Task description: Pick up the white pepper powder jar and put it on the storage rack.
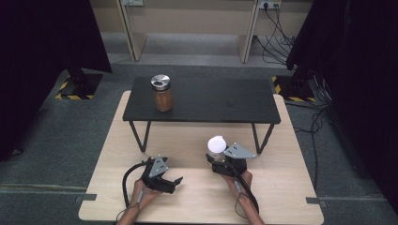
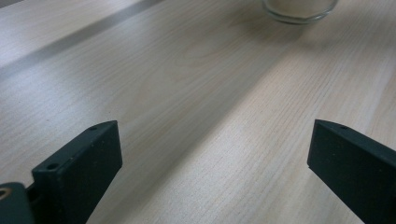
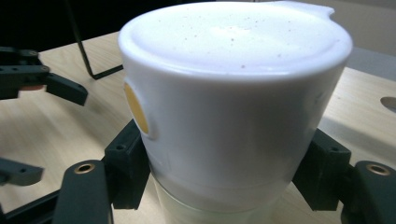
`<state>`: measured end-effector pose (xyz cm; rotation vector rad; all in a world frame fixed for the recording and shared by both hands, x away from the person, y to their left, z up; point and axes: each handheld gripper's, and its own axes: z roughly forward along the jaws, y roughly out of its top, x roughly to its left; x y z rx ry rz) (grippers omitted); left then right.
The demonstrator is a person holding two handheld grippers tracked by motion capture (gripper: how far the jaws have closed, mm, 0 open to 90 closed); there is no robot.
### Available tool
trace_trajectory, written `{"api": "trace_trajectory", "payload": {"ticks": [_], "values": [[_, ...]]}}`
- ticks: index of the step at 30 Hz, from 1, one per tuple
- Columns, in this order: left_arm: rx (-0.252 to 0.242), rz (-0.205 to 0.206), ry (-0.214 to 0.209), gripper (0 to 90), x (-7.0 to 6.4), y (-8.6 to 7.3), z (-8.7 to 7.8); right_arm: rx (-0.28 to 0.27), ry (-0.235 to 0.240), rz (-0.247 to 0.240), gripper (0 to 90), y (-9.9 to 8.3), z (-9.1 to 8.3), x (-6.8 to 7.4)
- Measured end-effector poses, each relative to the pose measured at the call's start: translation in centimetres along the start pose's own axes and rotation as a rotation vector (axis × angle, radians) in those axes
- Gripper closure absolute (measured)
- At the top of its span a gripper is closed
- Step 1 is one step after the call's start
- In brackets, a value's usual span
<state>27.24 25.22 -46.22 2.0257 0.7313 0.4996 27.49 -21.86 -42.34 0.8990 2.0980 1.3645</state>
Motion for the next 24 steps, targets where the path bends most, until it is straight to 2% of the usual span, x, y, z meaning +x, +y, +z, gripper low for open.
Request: {"api": "trace_trajectory", "payload": {"ticks": [4, 8, 14, 24], "values": [[0.0, 0.0, 0.0, 2.2, 0.0, 0.0, 0.0, -0.01, 0.013, -0.008, 30.7, 0.2, -0.9, 0.0], [0.0, -0.002, 0.0, 2.2, 0.0, 0.0, 0.0, -0.023, 0.03, -0.002, 30.7, 0.9, -2.5, 0.1], [-0.002, -0.004, -0.001, 2.2, 0.0, 0.0, 0.0, -0.037, 0.058, -0.028, 30.7, 2.2, -4.2, 0.3], [-0.001, -0.004, -0.001, 2.2, 0.0, 0.0, 0.0, -0.061, 0.071, -0.062, 30.8, 4.8, -6.3, 0.6]]}}
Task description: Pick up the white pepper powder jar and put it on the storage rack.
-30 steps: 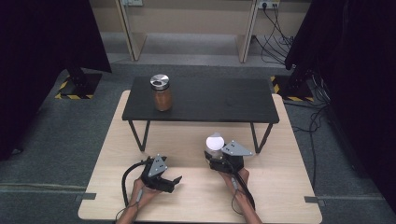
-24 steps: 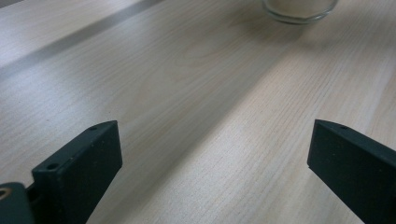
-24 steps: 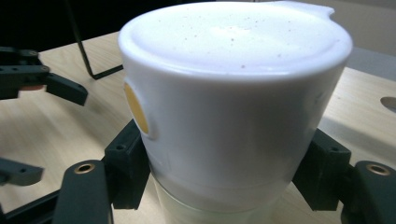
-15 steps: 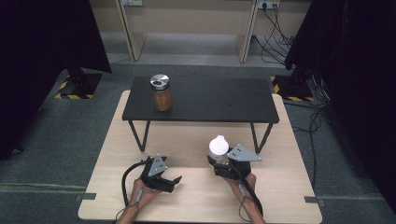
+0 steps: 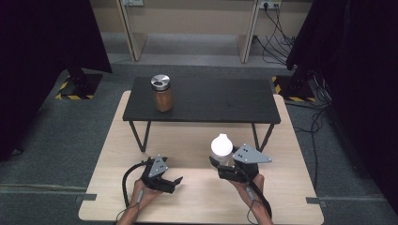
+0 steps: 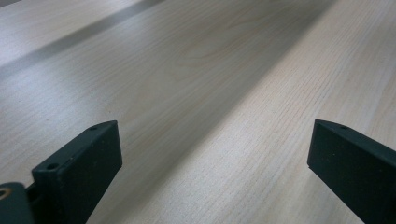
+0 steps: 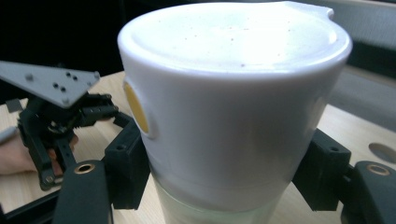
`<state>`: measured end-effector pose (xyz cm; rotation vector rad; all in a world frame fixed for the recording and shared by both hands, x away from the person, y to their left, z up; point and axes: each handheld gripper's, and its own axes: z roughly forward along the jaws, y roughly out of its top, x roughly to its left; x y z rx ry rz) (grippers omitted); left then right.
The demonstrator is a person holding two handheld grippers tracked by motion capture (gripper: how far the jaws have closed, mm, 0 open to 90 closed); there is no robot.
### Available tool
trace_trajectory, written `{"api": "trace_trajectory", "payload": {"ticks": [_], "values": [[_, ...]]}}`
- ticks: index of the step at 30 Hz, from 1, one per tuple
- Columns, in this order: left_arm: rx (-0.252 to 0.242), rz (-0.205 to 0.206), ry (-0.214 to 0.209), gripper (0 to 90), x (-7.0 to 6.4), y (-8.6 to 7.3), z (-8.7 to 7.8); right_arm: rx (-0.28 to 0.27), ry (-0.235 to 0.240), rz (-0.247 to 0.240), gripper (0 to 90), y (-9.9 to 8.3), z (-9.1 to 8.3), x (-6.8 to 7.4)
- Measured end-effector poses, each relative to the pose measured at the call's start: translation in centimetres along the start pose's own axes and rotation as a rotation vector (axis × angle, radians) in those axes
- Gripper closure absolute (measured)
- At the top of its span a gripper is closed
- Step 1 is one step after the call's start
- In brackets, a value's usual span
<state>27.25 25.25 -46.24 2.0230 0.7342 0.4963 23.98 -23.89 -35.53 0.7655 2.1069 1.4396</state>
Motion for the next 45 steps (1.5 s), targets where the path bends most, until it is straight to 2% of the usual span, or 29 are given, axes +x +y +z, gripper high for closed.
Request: {"api": "trace_trajectory", "payload": {"ticks": [7, 10, 16, 18, 20, 23, 34, 41, 45], "values": [[-0.002, -0.002, 0.0, 2.2, 0.0, 0.0, 0.0, -0.003, 0.023, -0.02, 30.8, 3.0, -0.5, -0.2], [-0.001, -0.001, -0.001, 2.2, 0.0, 0.0, 0.0, -0.021, 0.045, -0.016, 30.8, 4.3, -0.8, -0.3], [0.002, 0.0, -0.002, 2.2, 0.0, 0.0, 0.0, -0.029, 0.04, -0.049, 30.8, 7.3, -0.7, 0.0], [0.002, 0.0, -0.003, 2.2, 0.0, 0.0, 0.0, -0.033, 0.035, -0.045, 30.8, 8.7, -0.4, -0.3], [0.002, -0.001, -0.004, 2.2, 0.0, 0.1, 0.0, -0.035, 0.031, -0.039, 30.8, 9.3, -0.1, -0.6], [0.005, 0.001, -0.004, 2.3, 0.0, 0.1, 0.0, -0.029, -0.004, -0.03, 30.8, 10.7, 0.7, -1.0], [0.007, 0.001, -0.006, 2.3, 0.0, 0.1, 0.1, -0.003, -0.093, 0.08, 30.8, 14.4, 4.4, -4.3], [0.01, 0.008, -0.009, 2.4, 0.1, 0.2, 0.1, 0.022, -0.166, 0.119, 30.8, 15.5, 7.0, -5.1], [0.01, 0.012, -0.009, 2.4, 0.0, 0.2, 0.1, 0.024, -0.191, 0.148, 30.8, 15.7, 7.9, -5.5]]}}
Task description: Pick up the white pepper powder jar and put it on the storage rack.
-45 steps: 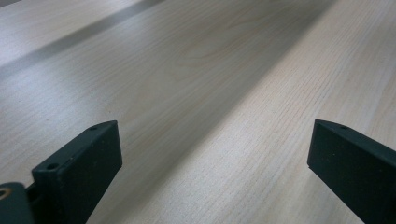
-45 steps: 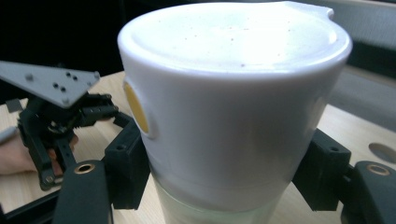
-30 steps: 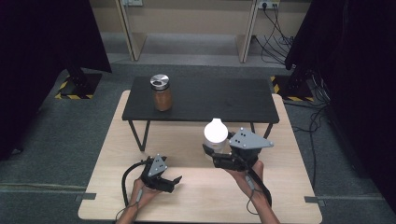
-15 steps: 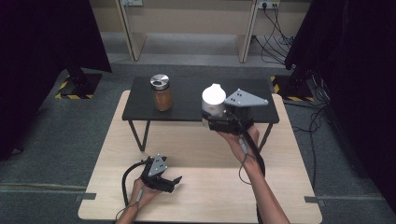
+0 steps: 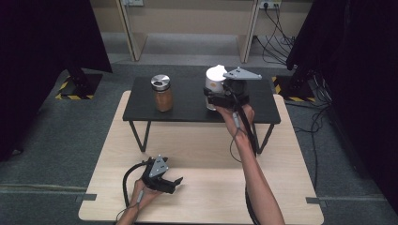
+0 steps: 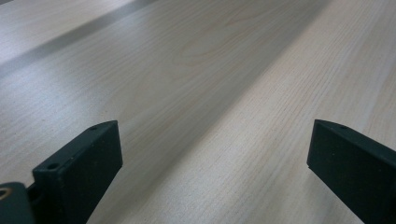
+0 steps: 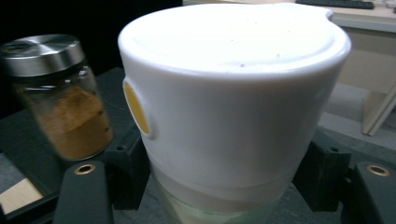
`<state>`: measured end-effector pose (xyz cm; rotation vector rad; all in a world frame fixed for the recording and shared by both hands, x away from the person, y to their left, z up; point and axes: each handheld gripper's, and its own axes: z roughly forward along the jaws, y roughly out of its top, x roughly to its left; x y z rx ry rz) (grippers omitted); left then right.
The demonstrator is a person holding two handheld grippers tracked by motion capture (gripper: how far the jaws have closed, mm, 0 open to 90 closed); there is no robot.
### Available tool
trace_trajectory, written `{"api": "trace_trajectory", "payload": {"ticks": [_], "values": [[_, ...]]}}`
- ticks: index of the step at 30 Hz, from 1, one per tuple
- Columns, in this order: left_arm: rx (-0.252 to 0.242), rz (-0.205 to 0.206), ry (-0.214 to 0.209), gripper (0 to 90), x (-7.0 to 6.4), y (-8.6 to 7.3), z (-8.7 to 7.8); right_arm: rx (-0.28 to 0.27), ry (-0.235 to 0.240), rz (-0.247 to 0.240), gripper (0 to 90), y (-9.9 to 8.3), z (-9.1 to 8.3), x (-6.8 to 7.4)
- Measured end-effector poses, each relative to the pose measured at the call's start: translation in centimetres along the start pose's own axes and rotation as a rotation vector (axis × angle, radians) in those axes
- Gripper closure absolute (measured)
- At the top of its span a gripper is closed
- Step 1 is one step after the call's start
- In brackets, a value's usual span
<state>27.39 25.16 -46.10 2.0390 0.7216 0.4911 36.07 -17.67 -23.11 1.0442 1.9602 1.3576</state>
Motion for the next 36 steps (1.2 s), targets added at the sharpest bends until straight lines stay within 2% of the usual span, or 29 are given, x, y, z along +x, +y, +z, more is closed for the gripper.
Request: {"api": "trace_trajectory", "payload": {"ticks": [9, 12, 15, 17, 19, 20, 23, 24, 25, 26, 30, 32, 35, 36], "values": [[0.0, 0.0, 0.001, 2.4, 0.0, 0.0, 0.0, -0.004, -0.044, 0.037, 30.8, -0.8, 1.0, -0.4], [0.0, -0.001, 0.001, 2.4, 0.0, 0.0, 0.0, -0.009, -0.047, 0.037, 30.8, -1.0, 1.2, -0.5], [-0.001, -0.001, 0.002, 2.4, 0.0, 0.0, 0.0, -0.008, -0.056, 0.01, 30.5, -1.0, 1.2, 0.0], [0.001, 0.001, 0.003, 2.4, -0.1, 0.0, 0.0, -0.005, -0.067, 0.016, 30.0, -1.0, 1.3, 0.2], [0.001, 0.002, 0.003, 2.4, -0.1, 0.0, 0.0, 0.02, -0.062, 0.03, 20.4, -0.5, 1.4, 0.0], [0.002, 0.001, 0.003, 2.4, -0.1, 0.0, 0.0, 0.04, -0.08, 0.033, 15.2, -0.2, 1.5, 0.2], [0.001, 0.0, 0.002, 2.4, -0.1, 0.0, 0.0, 0.062, -0.093, 0.015, 5.7, 0.1, 1.3, 0.3], [0.001, 0.0, 0.002, 2.4, 0.0, 0.0, 0.0, 0.06, -0.079, 0.008, 0.5, 0.1, 1.1, 0.1], [0.001, 0.0, 0.002, 2.4, 0.0, 0.0, 0.0, 0.06, -0.079, 0.008, 0.5, 0.1, 1.1, 0.1], [0.001, 0.0, 0.002, 2.4, -0.1, 0.0, 0.0, 0.057, -0.053, 0.002, 0.2, 0.0, 0.8, -0.4], [0.0, 0.001, 0.002, 2.4, -0.1, 0.0, 0.0, 0.04, -0.05, -0.014, 0.2, -0.4, -0.1, -0.3], [0.0, -0.001, 0.001, 2.4, 0.0, 0.0, 0.0, 0.016, -0.017, -0.02, 0.2, -1.1, -1.1, -0.5], [-0.004, -0.003, 0.002, 2.4, -0.1, -0.1, 0.0, 0.008, 0.008, -0.036, 0.2, -1.7, -1.9, -0.6], [-0.003, -0.002, 0.002, 2.4, -0.1, 0.0, 0.0, -0.003, 0.039, -0.055, 0.2, -2.7, -2.7, -0.6]]}}
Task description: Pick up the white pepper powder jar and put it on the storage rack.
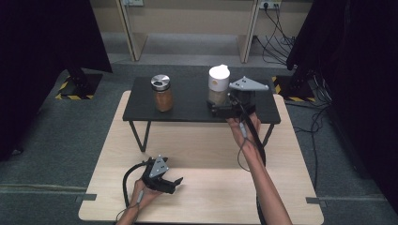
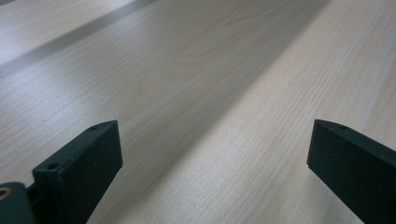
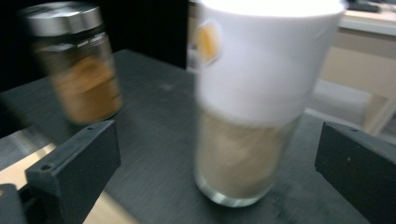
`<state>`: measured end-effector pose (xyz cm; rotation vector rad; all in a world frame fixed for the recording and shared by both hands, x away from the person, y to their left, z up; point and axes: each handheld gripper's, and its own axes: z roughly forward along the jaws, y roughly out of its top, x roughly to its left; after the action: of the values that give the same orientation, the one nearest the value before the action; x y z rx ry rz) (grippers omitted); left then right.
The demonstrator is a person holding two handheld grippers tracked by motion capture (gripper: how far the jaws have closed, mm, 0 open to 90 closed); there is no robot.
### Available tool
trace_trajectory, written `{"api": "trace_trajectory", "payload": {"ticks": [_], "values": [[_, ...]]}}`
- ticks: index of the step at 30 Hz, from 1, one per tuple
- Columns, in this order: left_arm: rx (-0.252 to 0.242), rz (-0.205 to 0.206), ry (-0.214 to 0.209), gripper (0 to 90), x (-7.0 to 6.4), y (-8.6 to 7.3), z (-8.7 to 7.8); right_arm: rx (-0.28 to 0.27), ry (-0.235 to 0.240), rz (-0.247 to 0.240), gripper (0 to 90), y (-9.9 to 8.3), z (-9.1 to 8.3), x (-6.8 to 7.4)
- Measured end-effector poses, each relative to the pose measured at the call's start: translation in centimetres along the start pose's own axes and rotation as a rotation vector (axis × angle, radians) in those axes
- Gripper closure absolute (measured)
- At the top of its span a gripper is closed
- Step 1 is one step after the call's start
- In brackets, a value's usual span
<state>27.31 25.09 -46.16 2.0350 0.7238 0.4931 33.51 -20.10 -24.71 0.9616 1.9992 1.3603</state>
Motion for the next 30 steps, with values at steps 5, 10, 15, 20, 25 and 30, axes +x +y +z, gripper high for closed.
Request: {"api": "trace_trajectory", "payload": {"ticks": [5, 10, 15, 20, 25, 30], "values": [[0.001, 0.001, 0.002, 2.4, -0.1, 0.0, 0.0, -0.018, 0.026, -0.036, 0.2, -2.3, -1.5, 0.6], [0.0, -0.001, 0.003, 2.4, 0.0, 0.0, 0.0, -0.042, 0.059, -0.027, 0.2, -5.3, -3.1, 0.7], [0.001, 0.0, 0.005, 2.4, -0.1, 0.0, 0.0, -0.051, 0.104, -0.007, 0.2, -8.3, -4.0, 0.3], [0.004, 0.002, 0.006, 2.4, 0.0, 0.1, 0.0, -0.038, 0.117, -0.012, 0.2, -10.5, -4.3, 0.5], [0.004, 0.003, 0.006, 2.4, -0.1, 0.1, 0.0, -0.008, 0.135, 0.002, 0.2, -13.3, -3.7, 0.6], [0.005, 0.005, 0.007, 2.4, -0.1, 0.1, 0.0, 0.028, 0.163, 0.024, 0.2, -15.0, -2.8, 0.3]]}}
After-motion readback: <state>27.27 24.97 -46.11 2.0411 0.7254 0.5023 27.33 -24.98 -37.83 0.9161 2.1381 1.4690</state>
